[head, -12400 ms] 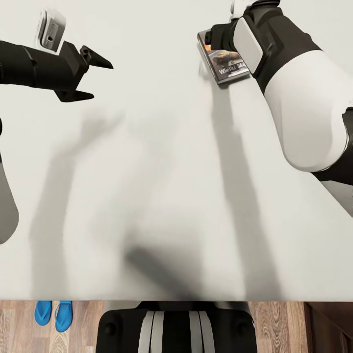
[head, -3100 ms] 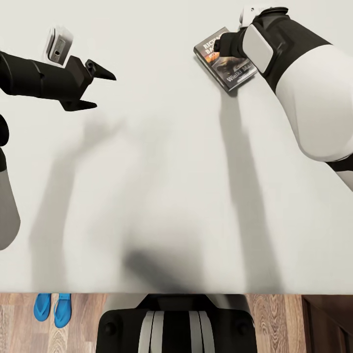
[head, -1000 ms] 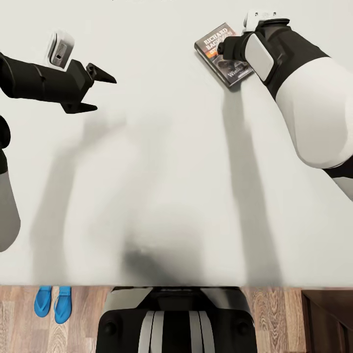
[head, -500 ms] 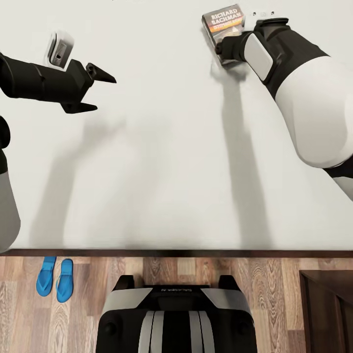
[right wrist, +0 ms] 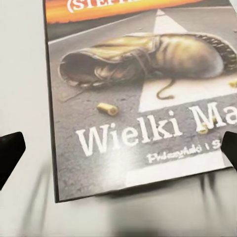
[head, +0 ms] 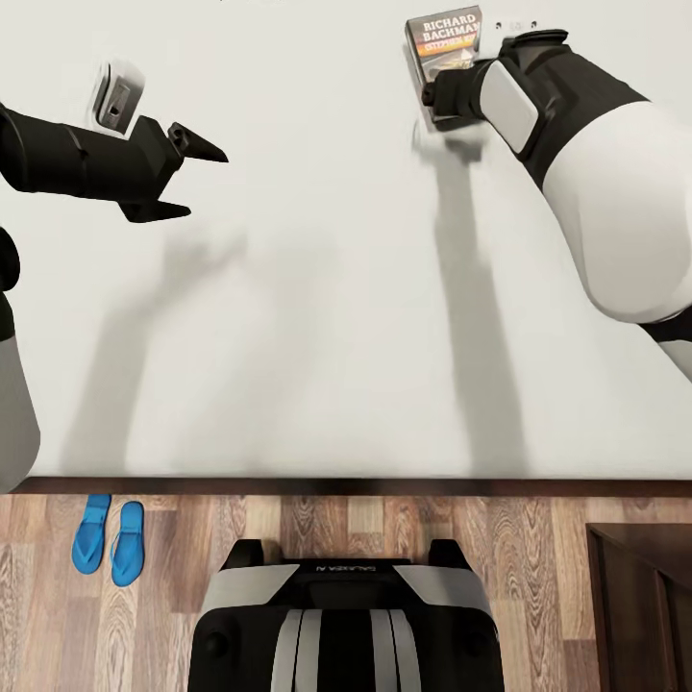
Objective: In the bedroom, move the book from the bed onto either nightstand, and place the two sandals side by side next to the bed.
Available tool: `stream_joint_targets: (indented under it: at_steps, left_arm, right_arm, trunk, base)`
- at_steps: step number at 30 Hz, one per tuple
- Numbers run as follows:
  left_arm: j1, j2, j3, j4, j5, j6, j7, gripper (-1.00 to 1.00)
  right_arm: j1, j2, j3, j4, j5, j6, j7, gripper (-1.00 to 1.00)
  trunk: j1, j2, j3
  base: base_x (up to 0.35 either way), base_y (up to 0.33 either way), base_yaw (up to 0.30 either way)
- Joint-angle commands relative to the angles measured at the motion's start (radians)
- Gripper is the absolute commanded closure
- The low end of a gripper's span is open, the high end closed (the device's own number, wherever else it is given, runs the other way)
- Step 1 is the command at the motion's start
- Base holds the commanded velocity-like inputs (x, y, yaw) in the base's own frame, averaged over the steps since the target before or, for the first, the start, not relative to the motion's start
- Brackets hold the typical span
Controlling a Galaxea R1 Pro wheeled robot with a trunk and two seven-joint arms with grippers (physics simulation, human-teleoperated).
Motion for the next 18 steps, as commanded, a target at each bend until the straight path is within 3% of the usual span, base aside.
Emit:
stream_joint_targets:
  at_steps: [1, 12, 18]
  left_arm:
    - [-0.001, 0.001, -0.001, 0.000, 0.006, 0.008, 0.008, -1.00]
    - [-0.001, 0.000, 0.000, 0.000, 0.005, 0.008, 0.007, -1.00]
    - [-0.001, -0.001, -0.001, 0.000, 0.005, 0.008, 0.007, -1.00]
  right_arm:
    - [-0.017, 0.000, -0.010, -0.001, 0.003, 0.008, -0.003, -1.00]
    - [-0.068, -0.013, -0.011, -0.003, 0.003, 0.013, 0.000, -1.00]
    - [-0.076, -0.015, -0.011, -0.004, 0.004, 0.013, 0.000, -1.00]
  trunk:
    - [0.000, 0.000, -0.001]
    - [0.000, 0.000, -0.001]
    - [0.000, 0.000, -0.001]
  base:
    - [-0.006, 0.000, 0.000]
    - [0.003, 0.000, 0.000]
    - [0.179, 0.000, 0.000]
